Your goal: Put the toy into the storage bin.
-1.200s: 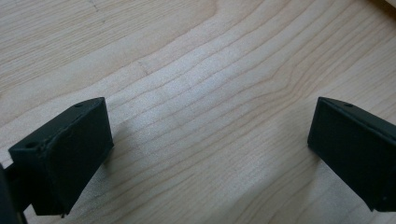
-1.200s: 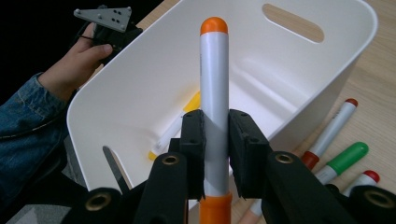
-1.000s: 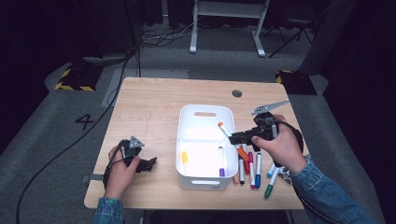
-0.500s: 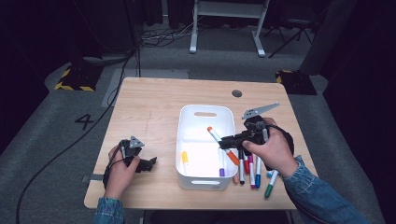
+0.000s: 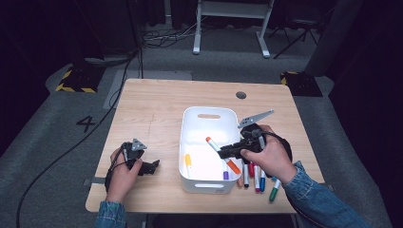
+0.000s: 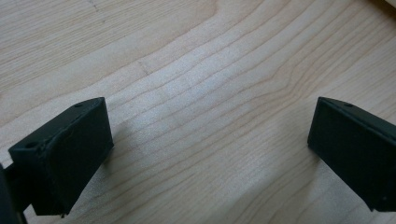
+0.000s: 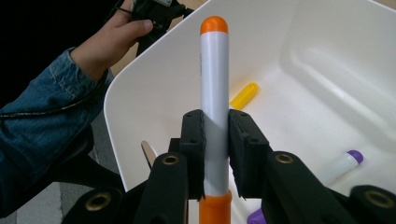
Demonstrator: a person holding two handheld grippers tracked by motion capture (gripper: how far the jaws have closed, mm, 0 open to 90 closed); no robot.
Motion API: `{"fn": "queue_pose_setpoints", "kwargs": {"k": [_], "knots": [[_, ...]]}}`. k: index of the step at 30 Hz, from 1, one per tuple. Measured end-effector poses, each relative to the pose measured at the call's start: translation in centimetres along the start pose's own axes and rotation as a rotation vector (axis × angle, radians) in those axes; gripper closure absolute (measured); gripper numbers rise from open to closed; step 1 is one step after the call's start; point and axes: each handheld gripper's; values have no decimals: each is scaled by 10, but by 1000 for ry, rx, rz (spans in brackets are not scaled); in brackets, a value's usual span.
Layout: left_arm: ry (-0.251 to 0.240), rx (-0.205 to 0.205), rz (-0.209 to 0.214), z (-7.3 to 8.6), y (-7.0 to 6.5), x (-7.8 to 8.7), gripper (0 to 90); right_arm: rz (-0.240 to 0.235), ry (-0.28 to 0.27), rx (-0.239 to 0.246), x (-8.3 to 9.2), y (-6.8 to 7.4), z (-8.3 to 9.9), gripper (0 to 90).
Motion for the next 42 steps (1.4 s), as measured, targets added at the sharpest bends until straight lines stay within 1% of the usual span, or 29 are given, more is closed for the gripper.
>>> {"fn": "queue_pose_setpoints", "kwargs": {"k": [2,3,4,5,7,13,14,16,17,18,19,20,21,24,26,27,28,29,30,31,32,33,35,42], "knots": [[0,0,0,0,0,0,1,7,14,-4,-2,0,1,766],[0,0,2,0,0,0,1,5,16,3,-3,-1,2,766],[0,0,1,0,0,0,1,10,24,-8,-4,0,2,766],[0,0,1,0,0,0,1,10,24,6,-5,-1,3,766],[0,0,2,0,0,0,1,18,35,1,-7,0,4,766],[2,-1,3,0,0,0,1,28,59,19,-14,-1,7,766],[0,0,1,0,0,0,1,32,66,8,-15,-1,8,767],[0,0,1,0,0,0,1,38,71,27,-18,-2,9,766],[0,1,2,0,0,0,1,46,82,12,-19,0,9,766],[0,1,2,0,0,0,1,43,78,30,-21,-1,9,766],[0,0,1,0,0,0,1,51,90,15,-21,0,10,766],[0,0,1,0,0,0,1,51,90,15,-21,0,10,766],[0,0,2,0,0,0,1,52,83,41,-23,-1,10,766],[-1,1,3,0,0,0,1,69,102,52,-26,0,11,765],[-1,1,3,0,0,0,1,67,95,62,-28,-1,11,759],[0,0,3,0,0,0,1,66,97,54,-28,0,11,716],[0,0,3,0,0,0,1,66,97,54,-28,0,11,716],[0,0,1,0,0,0,1,57,71,56,-28,-1,11,673],[0,1,3,0,0,0,1,53,38,35,-26,0,10,599],[2,0,6,0,0,0,1,52,19,37,-24,-1,9,580],[0,0,2,0,0,0,1,56,6,33,-22,-1,9,578],[0,0,2,0,0,0,1,56,6,33,-22,-1,9,578],[-1,1,3,0,0,0,2,67,-17,32,-14,-3,8,577],[0,0,0,0,0,0,1,97,-55,16,8,-14,10,584]]}}
Point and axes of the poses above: each handheld gripper's, and its own axes: x roughly backward along the jaws, z roughly out of its underside, y roughly to its left, and after that the axes turned 10 degrees about -x, right-handed
